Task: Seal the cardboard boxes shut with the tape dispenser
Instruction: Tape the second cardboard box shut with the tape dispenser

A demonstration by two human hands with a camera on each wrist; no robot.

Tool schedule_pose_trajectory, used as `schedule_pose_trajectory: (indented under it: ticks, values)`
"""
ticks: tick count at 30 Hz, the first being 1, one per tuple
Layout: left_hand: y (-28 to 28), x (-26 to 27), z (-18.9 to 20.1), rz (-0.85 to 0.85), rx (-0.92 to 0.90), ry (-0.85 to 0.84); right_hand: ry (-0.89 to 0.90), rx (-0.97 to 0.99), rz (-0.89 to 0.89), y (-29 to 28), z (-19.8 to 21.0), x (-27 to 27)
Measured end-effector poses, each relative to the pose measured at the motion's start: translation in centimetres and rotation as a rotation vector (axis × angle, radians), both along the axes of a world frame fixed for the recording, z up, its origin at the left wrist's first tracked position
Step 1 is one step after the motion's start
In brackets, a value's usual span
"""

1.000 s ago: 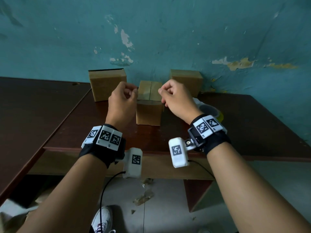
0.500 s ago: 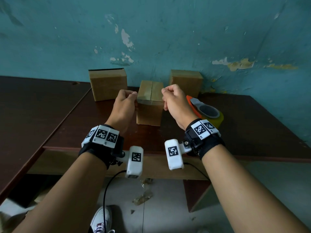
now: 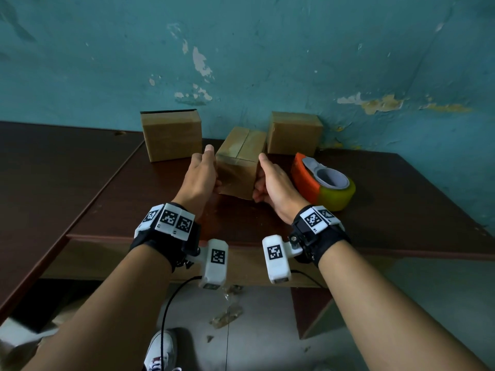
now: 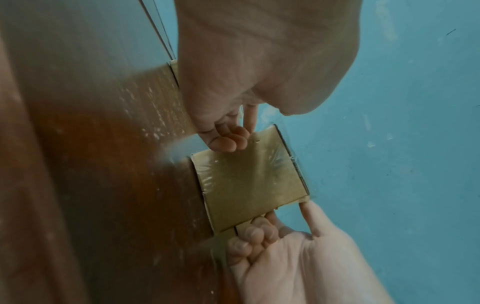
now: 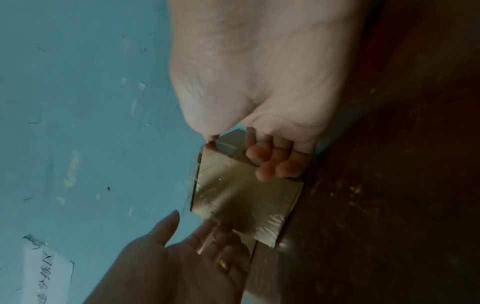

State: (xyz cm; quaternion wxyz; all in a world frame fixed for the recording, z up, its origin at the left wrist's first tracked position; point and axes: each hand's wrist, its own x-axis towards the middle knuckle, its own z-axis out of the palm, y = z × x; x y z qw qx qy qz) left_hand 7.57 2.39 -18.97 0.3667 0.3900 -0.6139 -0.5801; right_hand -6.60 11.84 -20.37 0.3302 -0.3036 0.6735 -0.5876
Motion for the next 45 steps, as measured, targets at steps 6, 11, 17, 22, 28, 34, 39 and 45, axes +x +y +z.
schedule_pose_trajectory:
  ticks: [6, 11, 17, 22, 28, 34, 39, 45]
  values:
    - [-0.8, 1.1, 0.0, 0.040, -0.172, -0.122, 0.245, -0.054, -0.096, 0.8, 1.6, -0.8]
    - [-1.7, 1.9, -0.1, 0.016, -0.330, -0.024, 0.296, -0.281, -0.011, 1.3, 2.3, -2.1]
    - [-1.2, 2.1, -0.7, -0.233, -0.327, 0.137, 0.327, -0.262, 0.152, 2.2, 1.6, -3.2]
    - [-1.2, 2.0, -1.6, -0.221, -0.316, 0.219, 0.321, -0.293, 0.146, 2.7, 1.2, -2.9]
    - [-1.0, 2.1, -2.1, -0.221, -0.368, 0.233, 0.336, -0.318, 0.135, 2.4, 0.9, -2.9]
    - [-0.7, 2.1, -2.2, -0.195, -0.404, 0.230, 0.386, -0.331, 0.117, 2.3, 0.5, -3.1]
    - [-0.7, 2.0, -2.4, -0.170, -0.434, 0.217, 0.426, -0.360, 0.070, 2.0, 0.1, -2.7]
    - [-0.6, 2.0, -2.4, -0.164, -0.494, 0.192, 0.470, -0.367, 0.040, 1.9, -0.4, -2.3]
